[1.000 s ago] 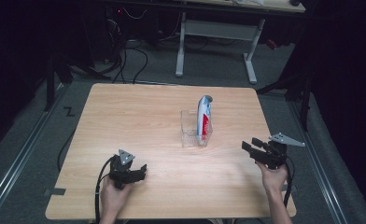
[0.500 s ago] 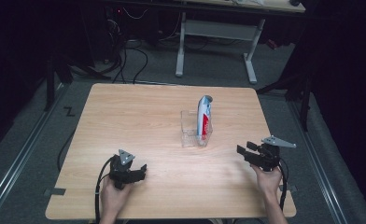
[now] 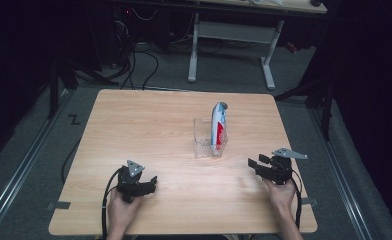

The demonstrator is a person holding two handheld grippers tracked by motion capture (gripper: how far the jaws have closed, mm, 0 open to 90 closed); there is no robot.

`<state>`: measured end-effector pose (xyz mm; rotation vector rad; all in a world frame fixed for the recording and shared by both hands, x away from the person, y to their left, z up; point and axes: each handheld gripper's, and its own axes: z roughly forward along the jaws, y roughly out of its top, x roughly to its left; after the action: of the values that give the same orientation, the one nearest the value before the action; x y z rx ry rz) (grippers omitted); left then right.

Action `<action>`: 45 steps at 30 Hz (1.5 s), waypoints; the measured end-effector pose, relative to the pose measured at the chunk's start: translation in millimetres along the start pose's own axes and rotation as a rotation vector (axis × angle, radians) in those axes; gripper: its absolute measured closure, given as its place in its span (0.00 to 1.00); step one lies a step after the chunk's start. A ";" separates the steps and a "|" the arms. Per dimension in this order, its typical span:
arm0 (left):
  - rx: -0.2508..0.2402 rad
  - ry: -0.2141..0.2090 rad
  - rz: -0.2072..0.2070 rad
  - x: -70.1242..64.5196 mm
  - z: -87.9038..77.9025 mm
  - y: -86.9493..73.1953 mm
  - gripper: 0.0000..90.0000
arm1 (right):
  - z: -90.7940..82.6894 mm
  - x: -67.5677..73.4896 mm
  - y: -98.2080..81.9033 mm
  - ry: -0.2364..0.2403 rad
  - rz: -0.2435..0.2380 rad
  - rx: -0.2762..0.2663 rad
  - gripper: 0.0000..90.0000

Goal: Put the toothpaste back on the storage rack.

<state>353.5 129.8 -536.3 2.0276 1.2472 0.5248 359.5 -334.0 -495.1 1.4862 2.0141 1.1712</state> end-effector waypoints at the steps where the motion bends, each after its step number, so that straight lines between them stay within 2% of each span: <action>1: 0.000 0.000 0.000 0.0 0.0 0.0 0.22 | 0.9 0.4 -0.5 -0.002 -0.003 0.005 0.47; 11: 0.000 0.000 0.000 0.0 0.0 0.0 0.22 | 11.2 3.4 -5.6 -0.008 -0.008 0.038 0.47; 37: 0.000 0.000 0.001 0.1 0.0 0.0 0.22 | 40.2 19.3 -14.8 -0.084 -0.118 0.138 0.46; 41: -0.001 0.000 0.000 0.0 0.0 0.0 0.22 | 41.8 20.8 -15.3 -0.090 -0.124 0.139 0.46; 45: 0.000 0.000 0.001 0.1 0.0 0.0 0.22 | 43.6 22.7 -15.5 -0.106 -0.153 0.138 0.45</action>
<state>353.5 129.9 -536.3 2.0280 1.2464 0.5247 372.7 -297.5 -528.9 1.3963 2.1302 0.8903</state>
